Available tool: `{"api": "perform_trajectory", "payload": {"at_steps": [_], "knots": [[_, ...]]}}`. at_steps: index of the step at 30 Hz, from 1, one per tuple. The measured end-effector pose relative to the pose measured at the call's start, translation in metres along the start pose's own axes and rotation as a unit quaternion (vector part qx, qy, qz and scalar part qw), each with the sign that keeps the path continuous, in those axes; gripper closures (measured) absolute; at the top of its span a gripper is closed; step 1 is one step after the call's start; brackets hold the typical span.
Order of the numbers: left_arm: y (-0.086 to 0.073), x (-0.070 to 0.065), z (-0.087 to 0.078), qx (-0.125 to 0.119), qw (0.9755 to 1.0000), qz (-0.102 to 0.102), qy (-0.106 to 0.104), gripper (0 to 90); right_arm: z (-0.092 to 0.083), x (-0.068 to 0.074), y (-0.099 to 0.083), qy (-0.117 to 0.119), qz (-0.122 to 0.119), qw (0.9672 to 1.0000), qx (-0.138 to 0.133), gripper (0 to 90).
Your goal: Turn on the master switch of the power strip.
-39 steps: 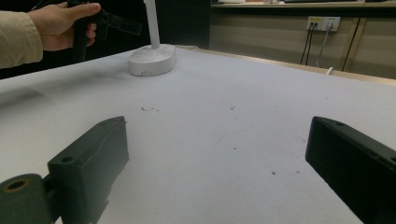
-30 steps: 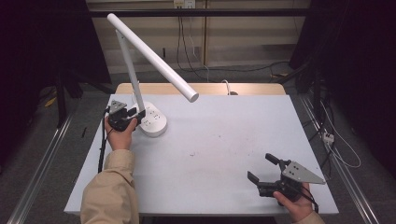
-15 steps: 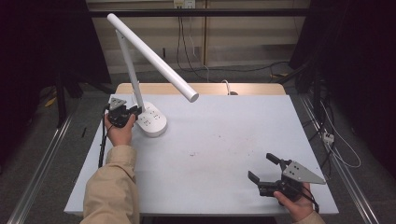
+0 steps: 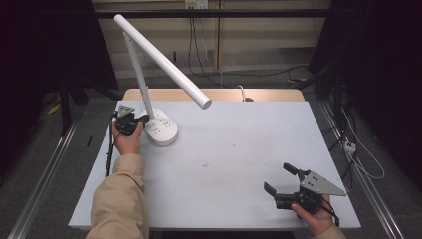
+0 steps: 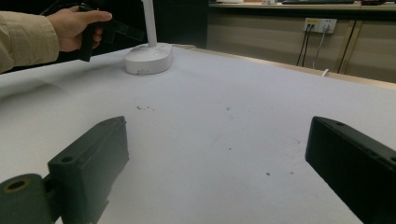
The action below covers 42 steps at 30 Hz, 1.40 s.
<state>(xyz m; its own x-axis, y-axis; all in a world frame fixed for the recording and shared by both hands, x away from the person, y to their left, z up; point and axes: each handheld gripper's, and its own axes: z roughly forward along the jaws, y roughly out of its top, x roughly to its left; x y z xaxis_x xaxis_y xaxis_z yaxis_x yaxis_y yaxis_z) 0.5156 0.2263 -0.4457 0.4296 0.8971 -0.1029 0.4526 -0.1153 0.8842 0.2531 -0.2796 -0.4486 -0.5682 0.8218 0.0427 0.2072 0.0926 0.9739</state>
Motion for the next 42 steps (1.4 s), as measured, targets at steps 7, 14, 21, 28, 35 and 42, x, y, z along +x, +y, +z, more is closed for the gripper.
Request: {"api": "perform_trajectory", "payload": {"at_steps": [7, 14, 21, 28, 35, 42], "knots": [[0.001, 0.002, 0.002, -0.002, 1.0000, 0.001, 0.000, 89.4, 0.001, 0.000, 0.000, -0.002, -0.002, 1.0000, 0.001, 5.5], [0.002, 0.004, 0.003, 0.002, 1.0000, 0.000, 0.004, 90.0, 0.001, 0.000, -0.001, -0.003, -0.001, 1.0000, 0.002, 5.5], [0.000, 0.006, 0.004, 0.005, 1.0000, -0.002, 0.007, 90.0, 0.001, 0.000, -0.001, -0.003, -0.001, 1.0000, 0.001, 5.5], [-0.001, 0.009, 0.006, 0.012, 0.9998, 0.001, 0.019, 90.0, 0.001, 0.000, 0.000, -0.002, -0.001, 1.0000, 0.000, 5.5], [-0.003, 0.012, 0.010, 0.021, 0.9994, -0.001, 0.029, 90.0, 0.001, 0.000, 0.000, -0.003, -0.001, 1.0000, 0.000, 5.5], [-0.003, 0.011, 0.013, 0.020, 0.9993, -0.002, 0.030, 90.0, 0.001, 0.000, 0.000, -0.003, 0.000, 1.0000, 0.000, 5.5]]}}
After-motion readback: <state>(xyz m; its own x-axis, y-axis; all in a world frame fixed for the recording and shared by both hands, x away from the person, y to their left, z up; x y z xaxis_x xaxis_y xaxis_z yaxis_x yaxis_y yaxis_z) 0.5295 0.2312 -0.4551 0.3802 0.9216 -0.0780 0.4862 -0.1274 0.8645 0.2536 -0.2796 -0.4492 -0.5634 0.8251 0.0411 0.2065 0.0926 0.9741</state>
